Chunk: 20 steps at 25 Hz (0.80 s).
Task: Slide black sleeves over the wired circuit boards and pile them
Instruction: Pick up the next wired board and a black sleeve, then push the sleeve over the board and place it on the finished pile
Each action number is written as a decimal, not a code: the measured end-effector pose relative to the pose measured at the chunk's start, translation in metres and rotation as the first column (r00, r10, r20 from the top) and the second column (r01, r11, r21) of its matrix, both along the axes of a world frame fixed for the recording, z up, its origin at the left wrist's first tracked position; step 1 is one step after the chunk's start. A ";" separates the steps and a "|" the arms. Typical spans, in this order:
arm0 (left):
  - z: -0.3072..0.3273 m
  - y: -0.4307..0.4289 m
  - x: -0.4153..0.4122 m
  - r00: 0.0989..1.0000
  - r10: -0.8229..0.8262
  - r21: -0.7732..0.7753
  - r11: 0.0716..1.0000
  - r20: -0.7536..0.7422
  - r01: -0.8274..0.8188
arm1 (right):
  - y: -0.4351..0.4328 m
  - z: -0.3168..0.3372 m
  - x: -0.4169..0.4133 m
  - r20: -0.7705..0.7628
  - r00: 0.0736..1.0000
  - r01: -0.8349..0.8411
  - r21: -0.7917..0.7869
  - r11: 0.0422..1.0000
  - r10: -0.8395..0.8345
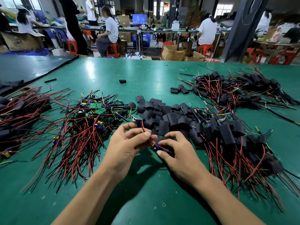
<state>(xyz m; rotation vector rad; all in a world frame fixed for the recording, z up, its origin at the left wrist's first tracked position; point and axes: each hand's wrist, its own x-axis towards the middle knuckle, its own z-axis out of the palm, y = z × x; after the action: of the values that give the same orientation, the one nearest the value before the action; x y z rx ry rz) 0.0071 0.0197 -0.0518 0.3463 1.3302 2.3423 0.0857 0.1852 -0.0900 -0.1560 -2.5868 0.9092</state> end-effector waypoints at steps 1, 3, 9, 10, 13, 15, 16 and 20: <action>0.003 -0.002 0.001 0.996 -0.050 0.029 0.998 0.069 0.048 | 0.000 0.001 0.000 -0.014 1.000 0.020 -0.017 1.000 -0.020; 0.010 -0.006 0.001 0.976 -0.126 0.056 0.992 0.178 0.117 | 0.001 0.003 0.000 -0.061 0.995 0.070 -0.055 0.996 -0.074; 0.016 -0.007 -0.008 0.910 -0.017 0.015 1.000 0.414 0.012 | 0.007 0.007 -0.001 -0.063 0.988 0.137 -0.072 0.988 -0.142; 0.013 -0.008 -0.010 0.913 -0.008 0.011 1.000 0.407 0.004 | 0.006 0.007 -0.001 -0.065 0.988 0.139 -0.056 0.989 -0.142; 0.009 -0.013 -0.012 0.929 -0.071 0.045 0.997 0.362 0.058 | 0.004 0.009 -0.002 -0.151 0.973 0.155 -0.114 0.981 -0.172; 0.009 -0.014 -0.013 0.956 -0.109 0.031 0.994 0.272 0.104 | 0.005 0.011 -0.001 -0.180 0.964 0.162 -0.192 0.968 -0.197; 0.008 -0.013 -0.012 0.970 -0.123 0.006 0.992 0.209 0.124 | 0.006 0.012 -0.001 -0.168 0.965 0.160 -0.229 0.960 -0.201; 0.000 -0.008 -0.002 0.989 -0.124 -0.297 0.950 -0.080 0.095 | 0.010 0.014 0.000 -0.113 0.968 0.186 -0.281 0.941 -0.225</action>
<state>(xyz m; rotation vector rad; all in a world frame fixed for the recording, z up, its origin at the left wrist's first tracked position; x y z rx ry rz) 0.0054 0.0117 -0.0515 0.4344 1.6334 2.0223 0.0862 0.1949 -0.0761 -0.4135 -2.2553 1.1431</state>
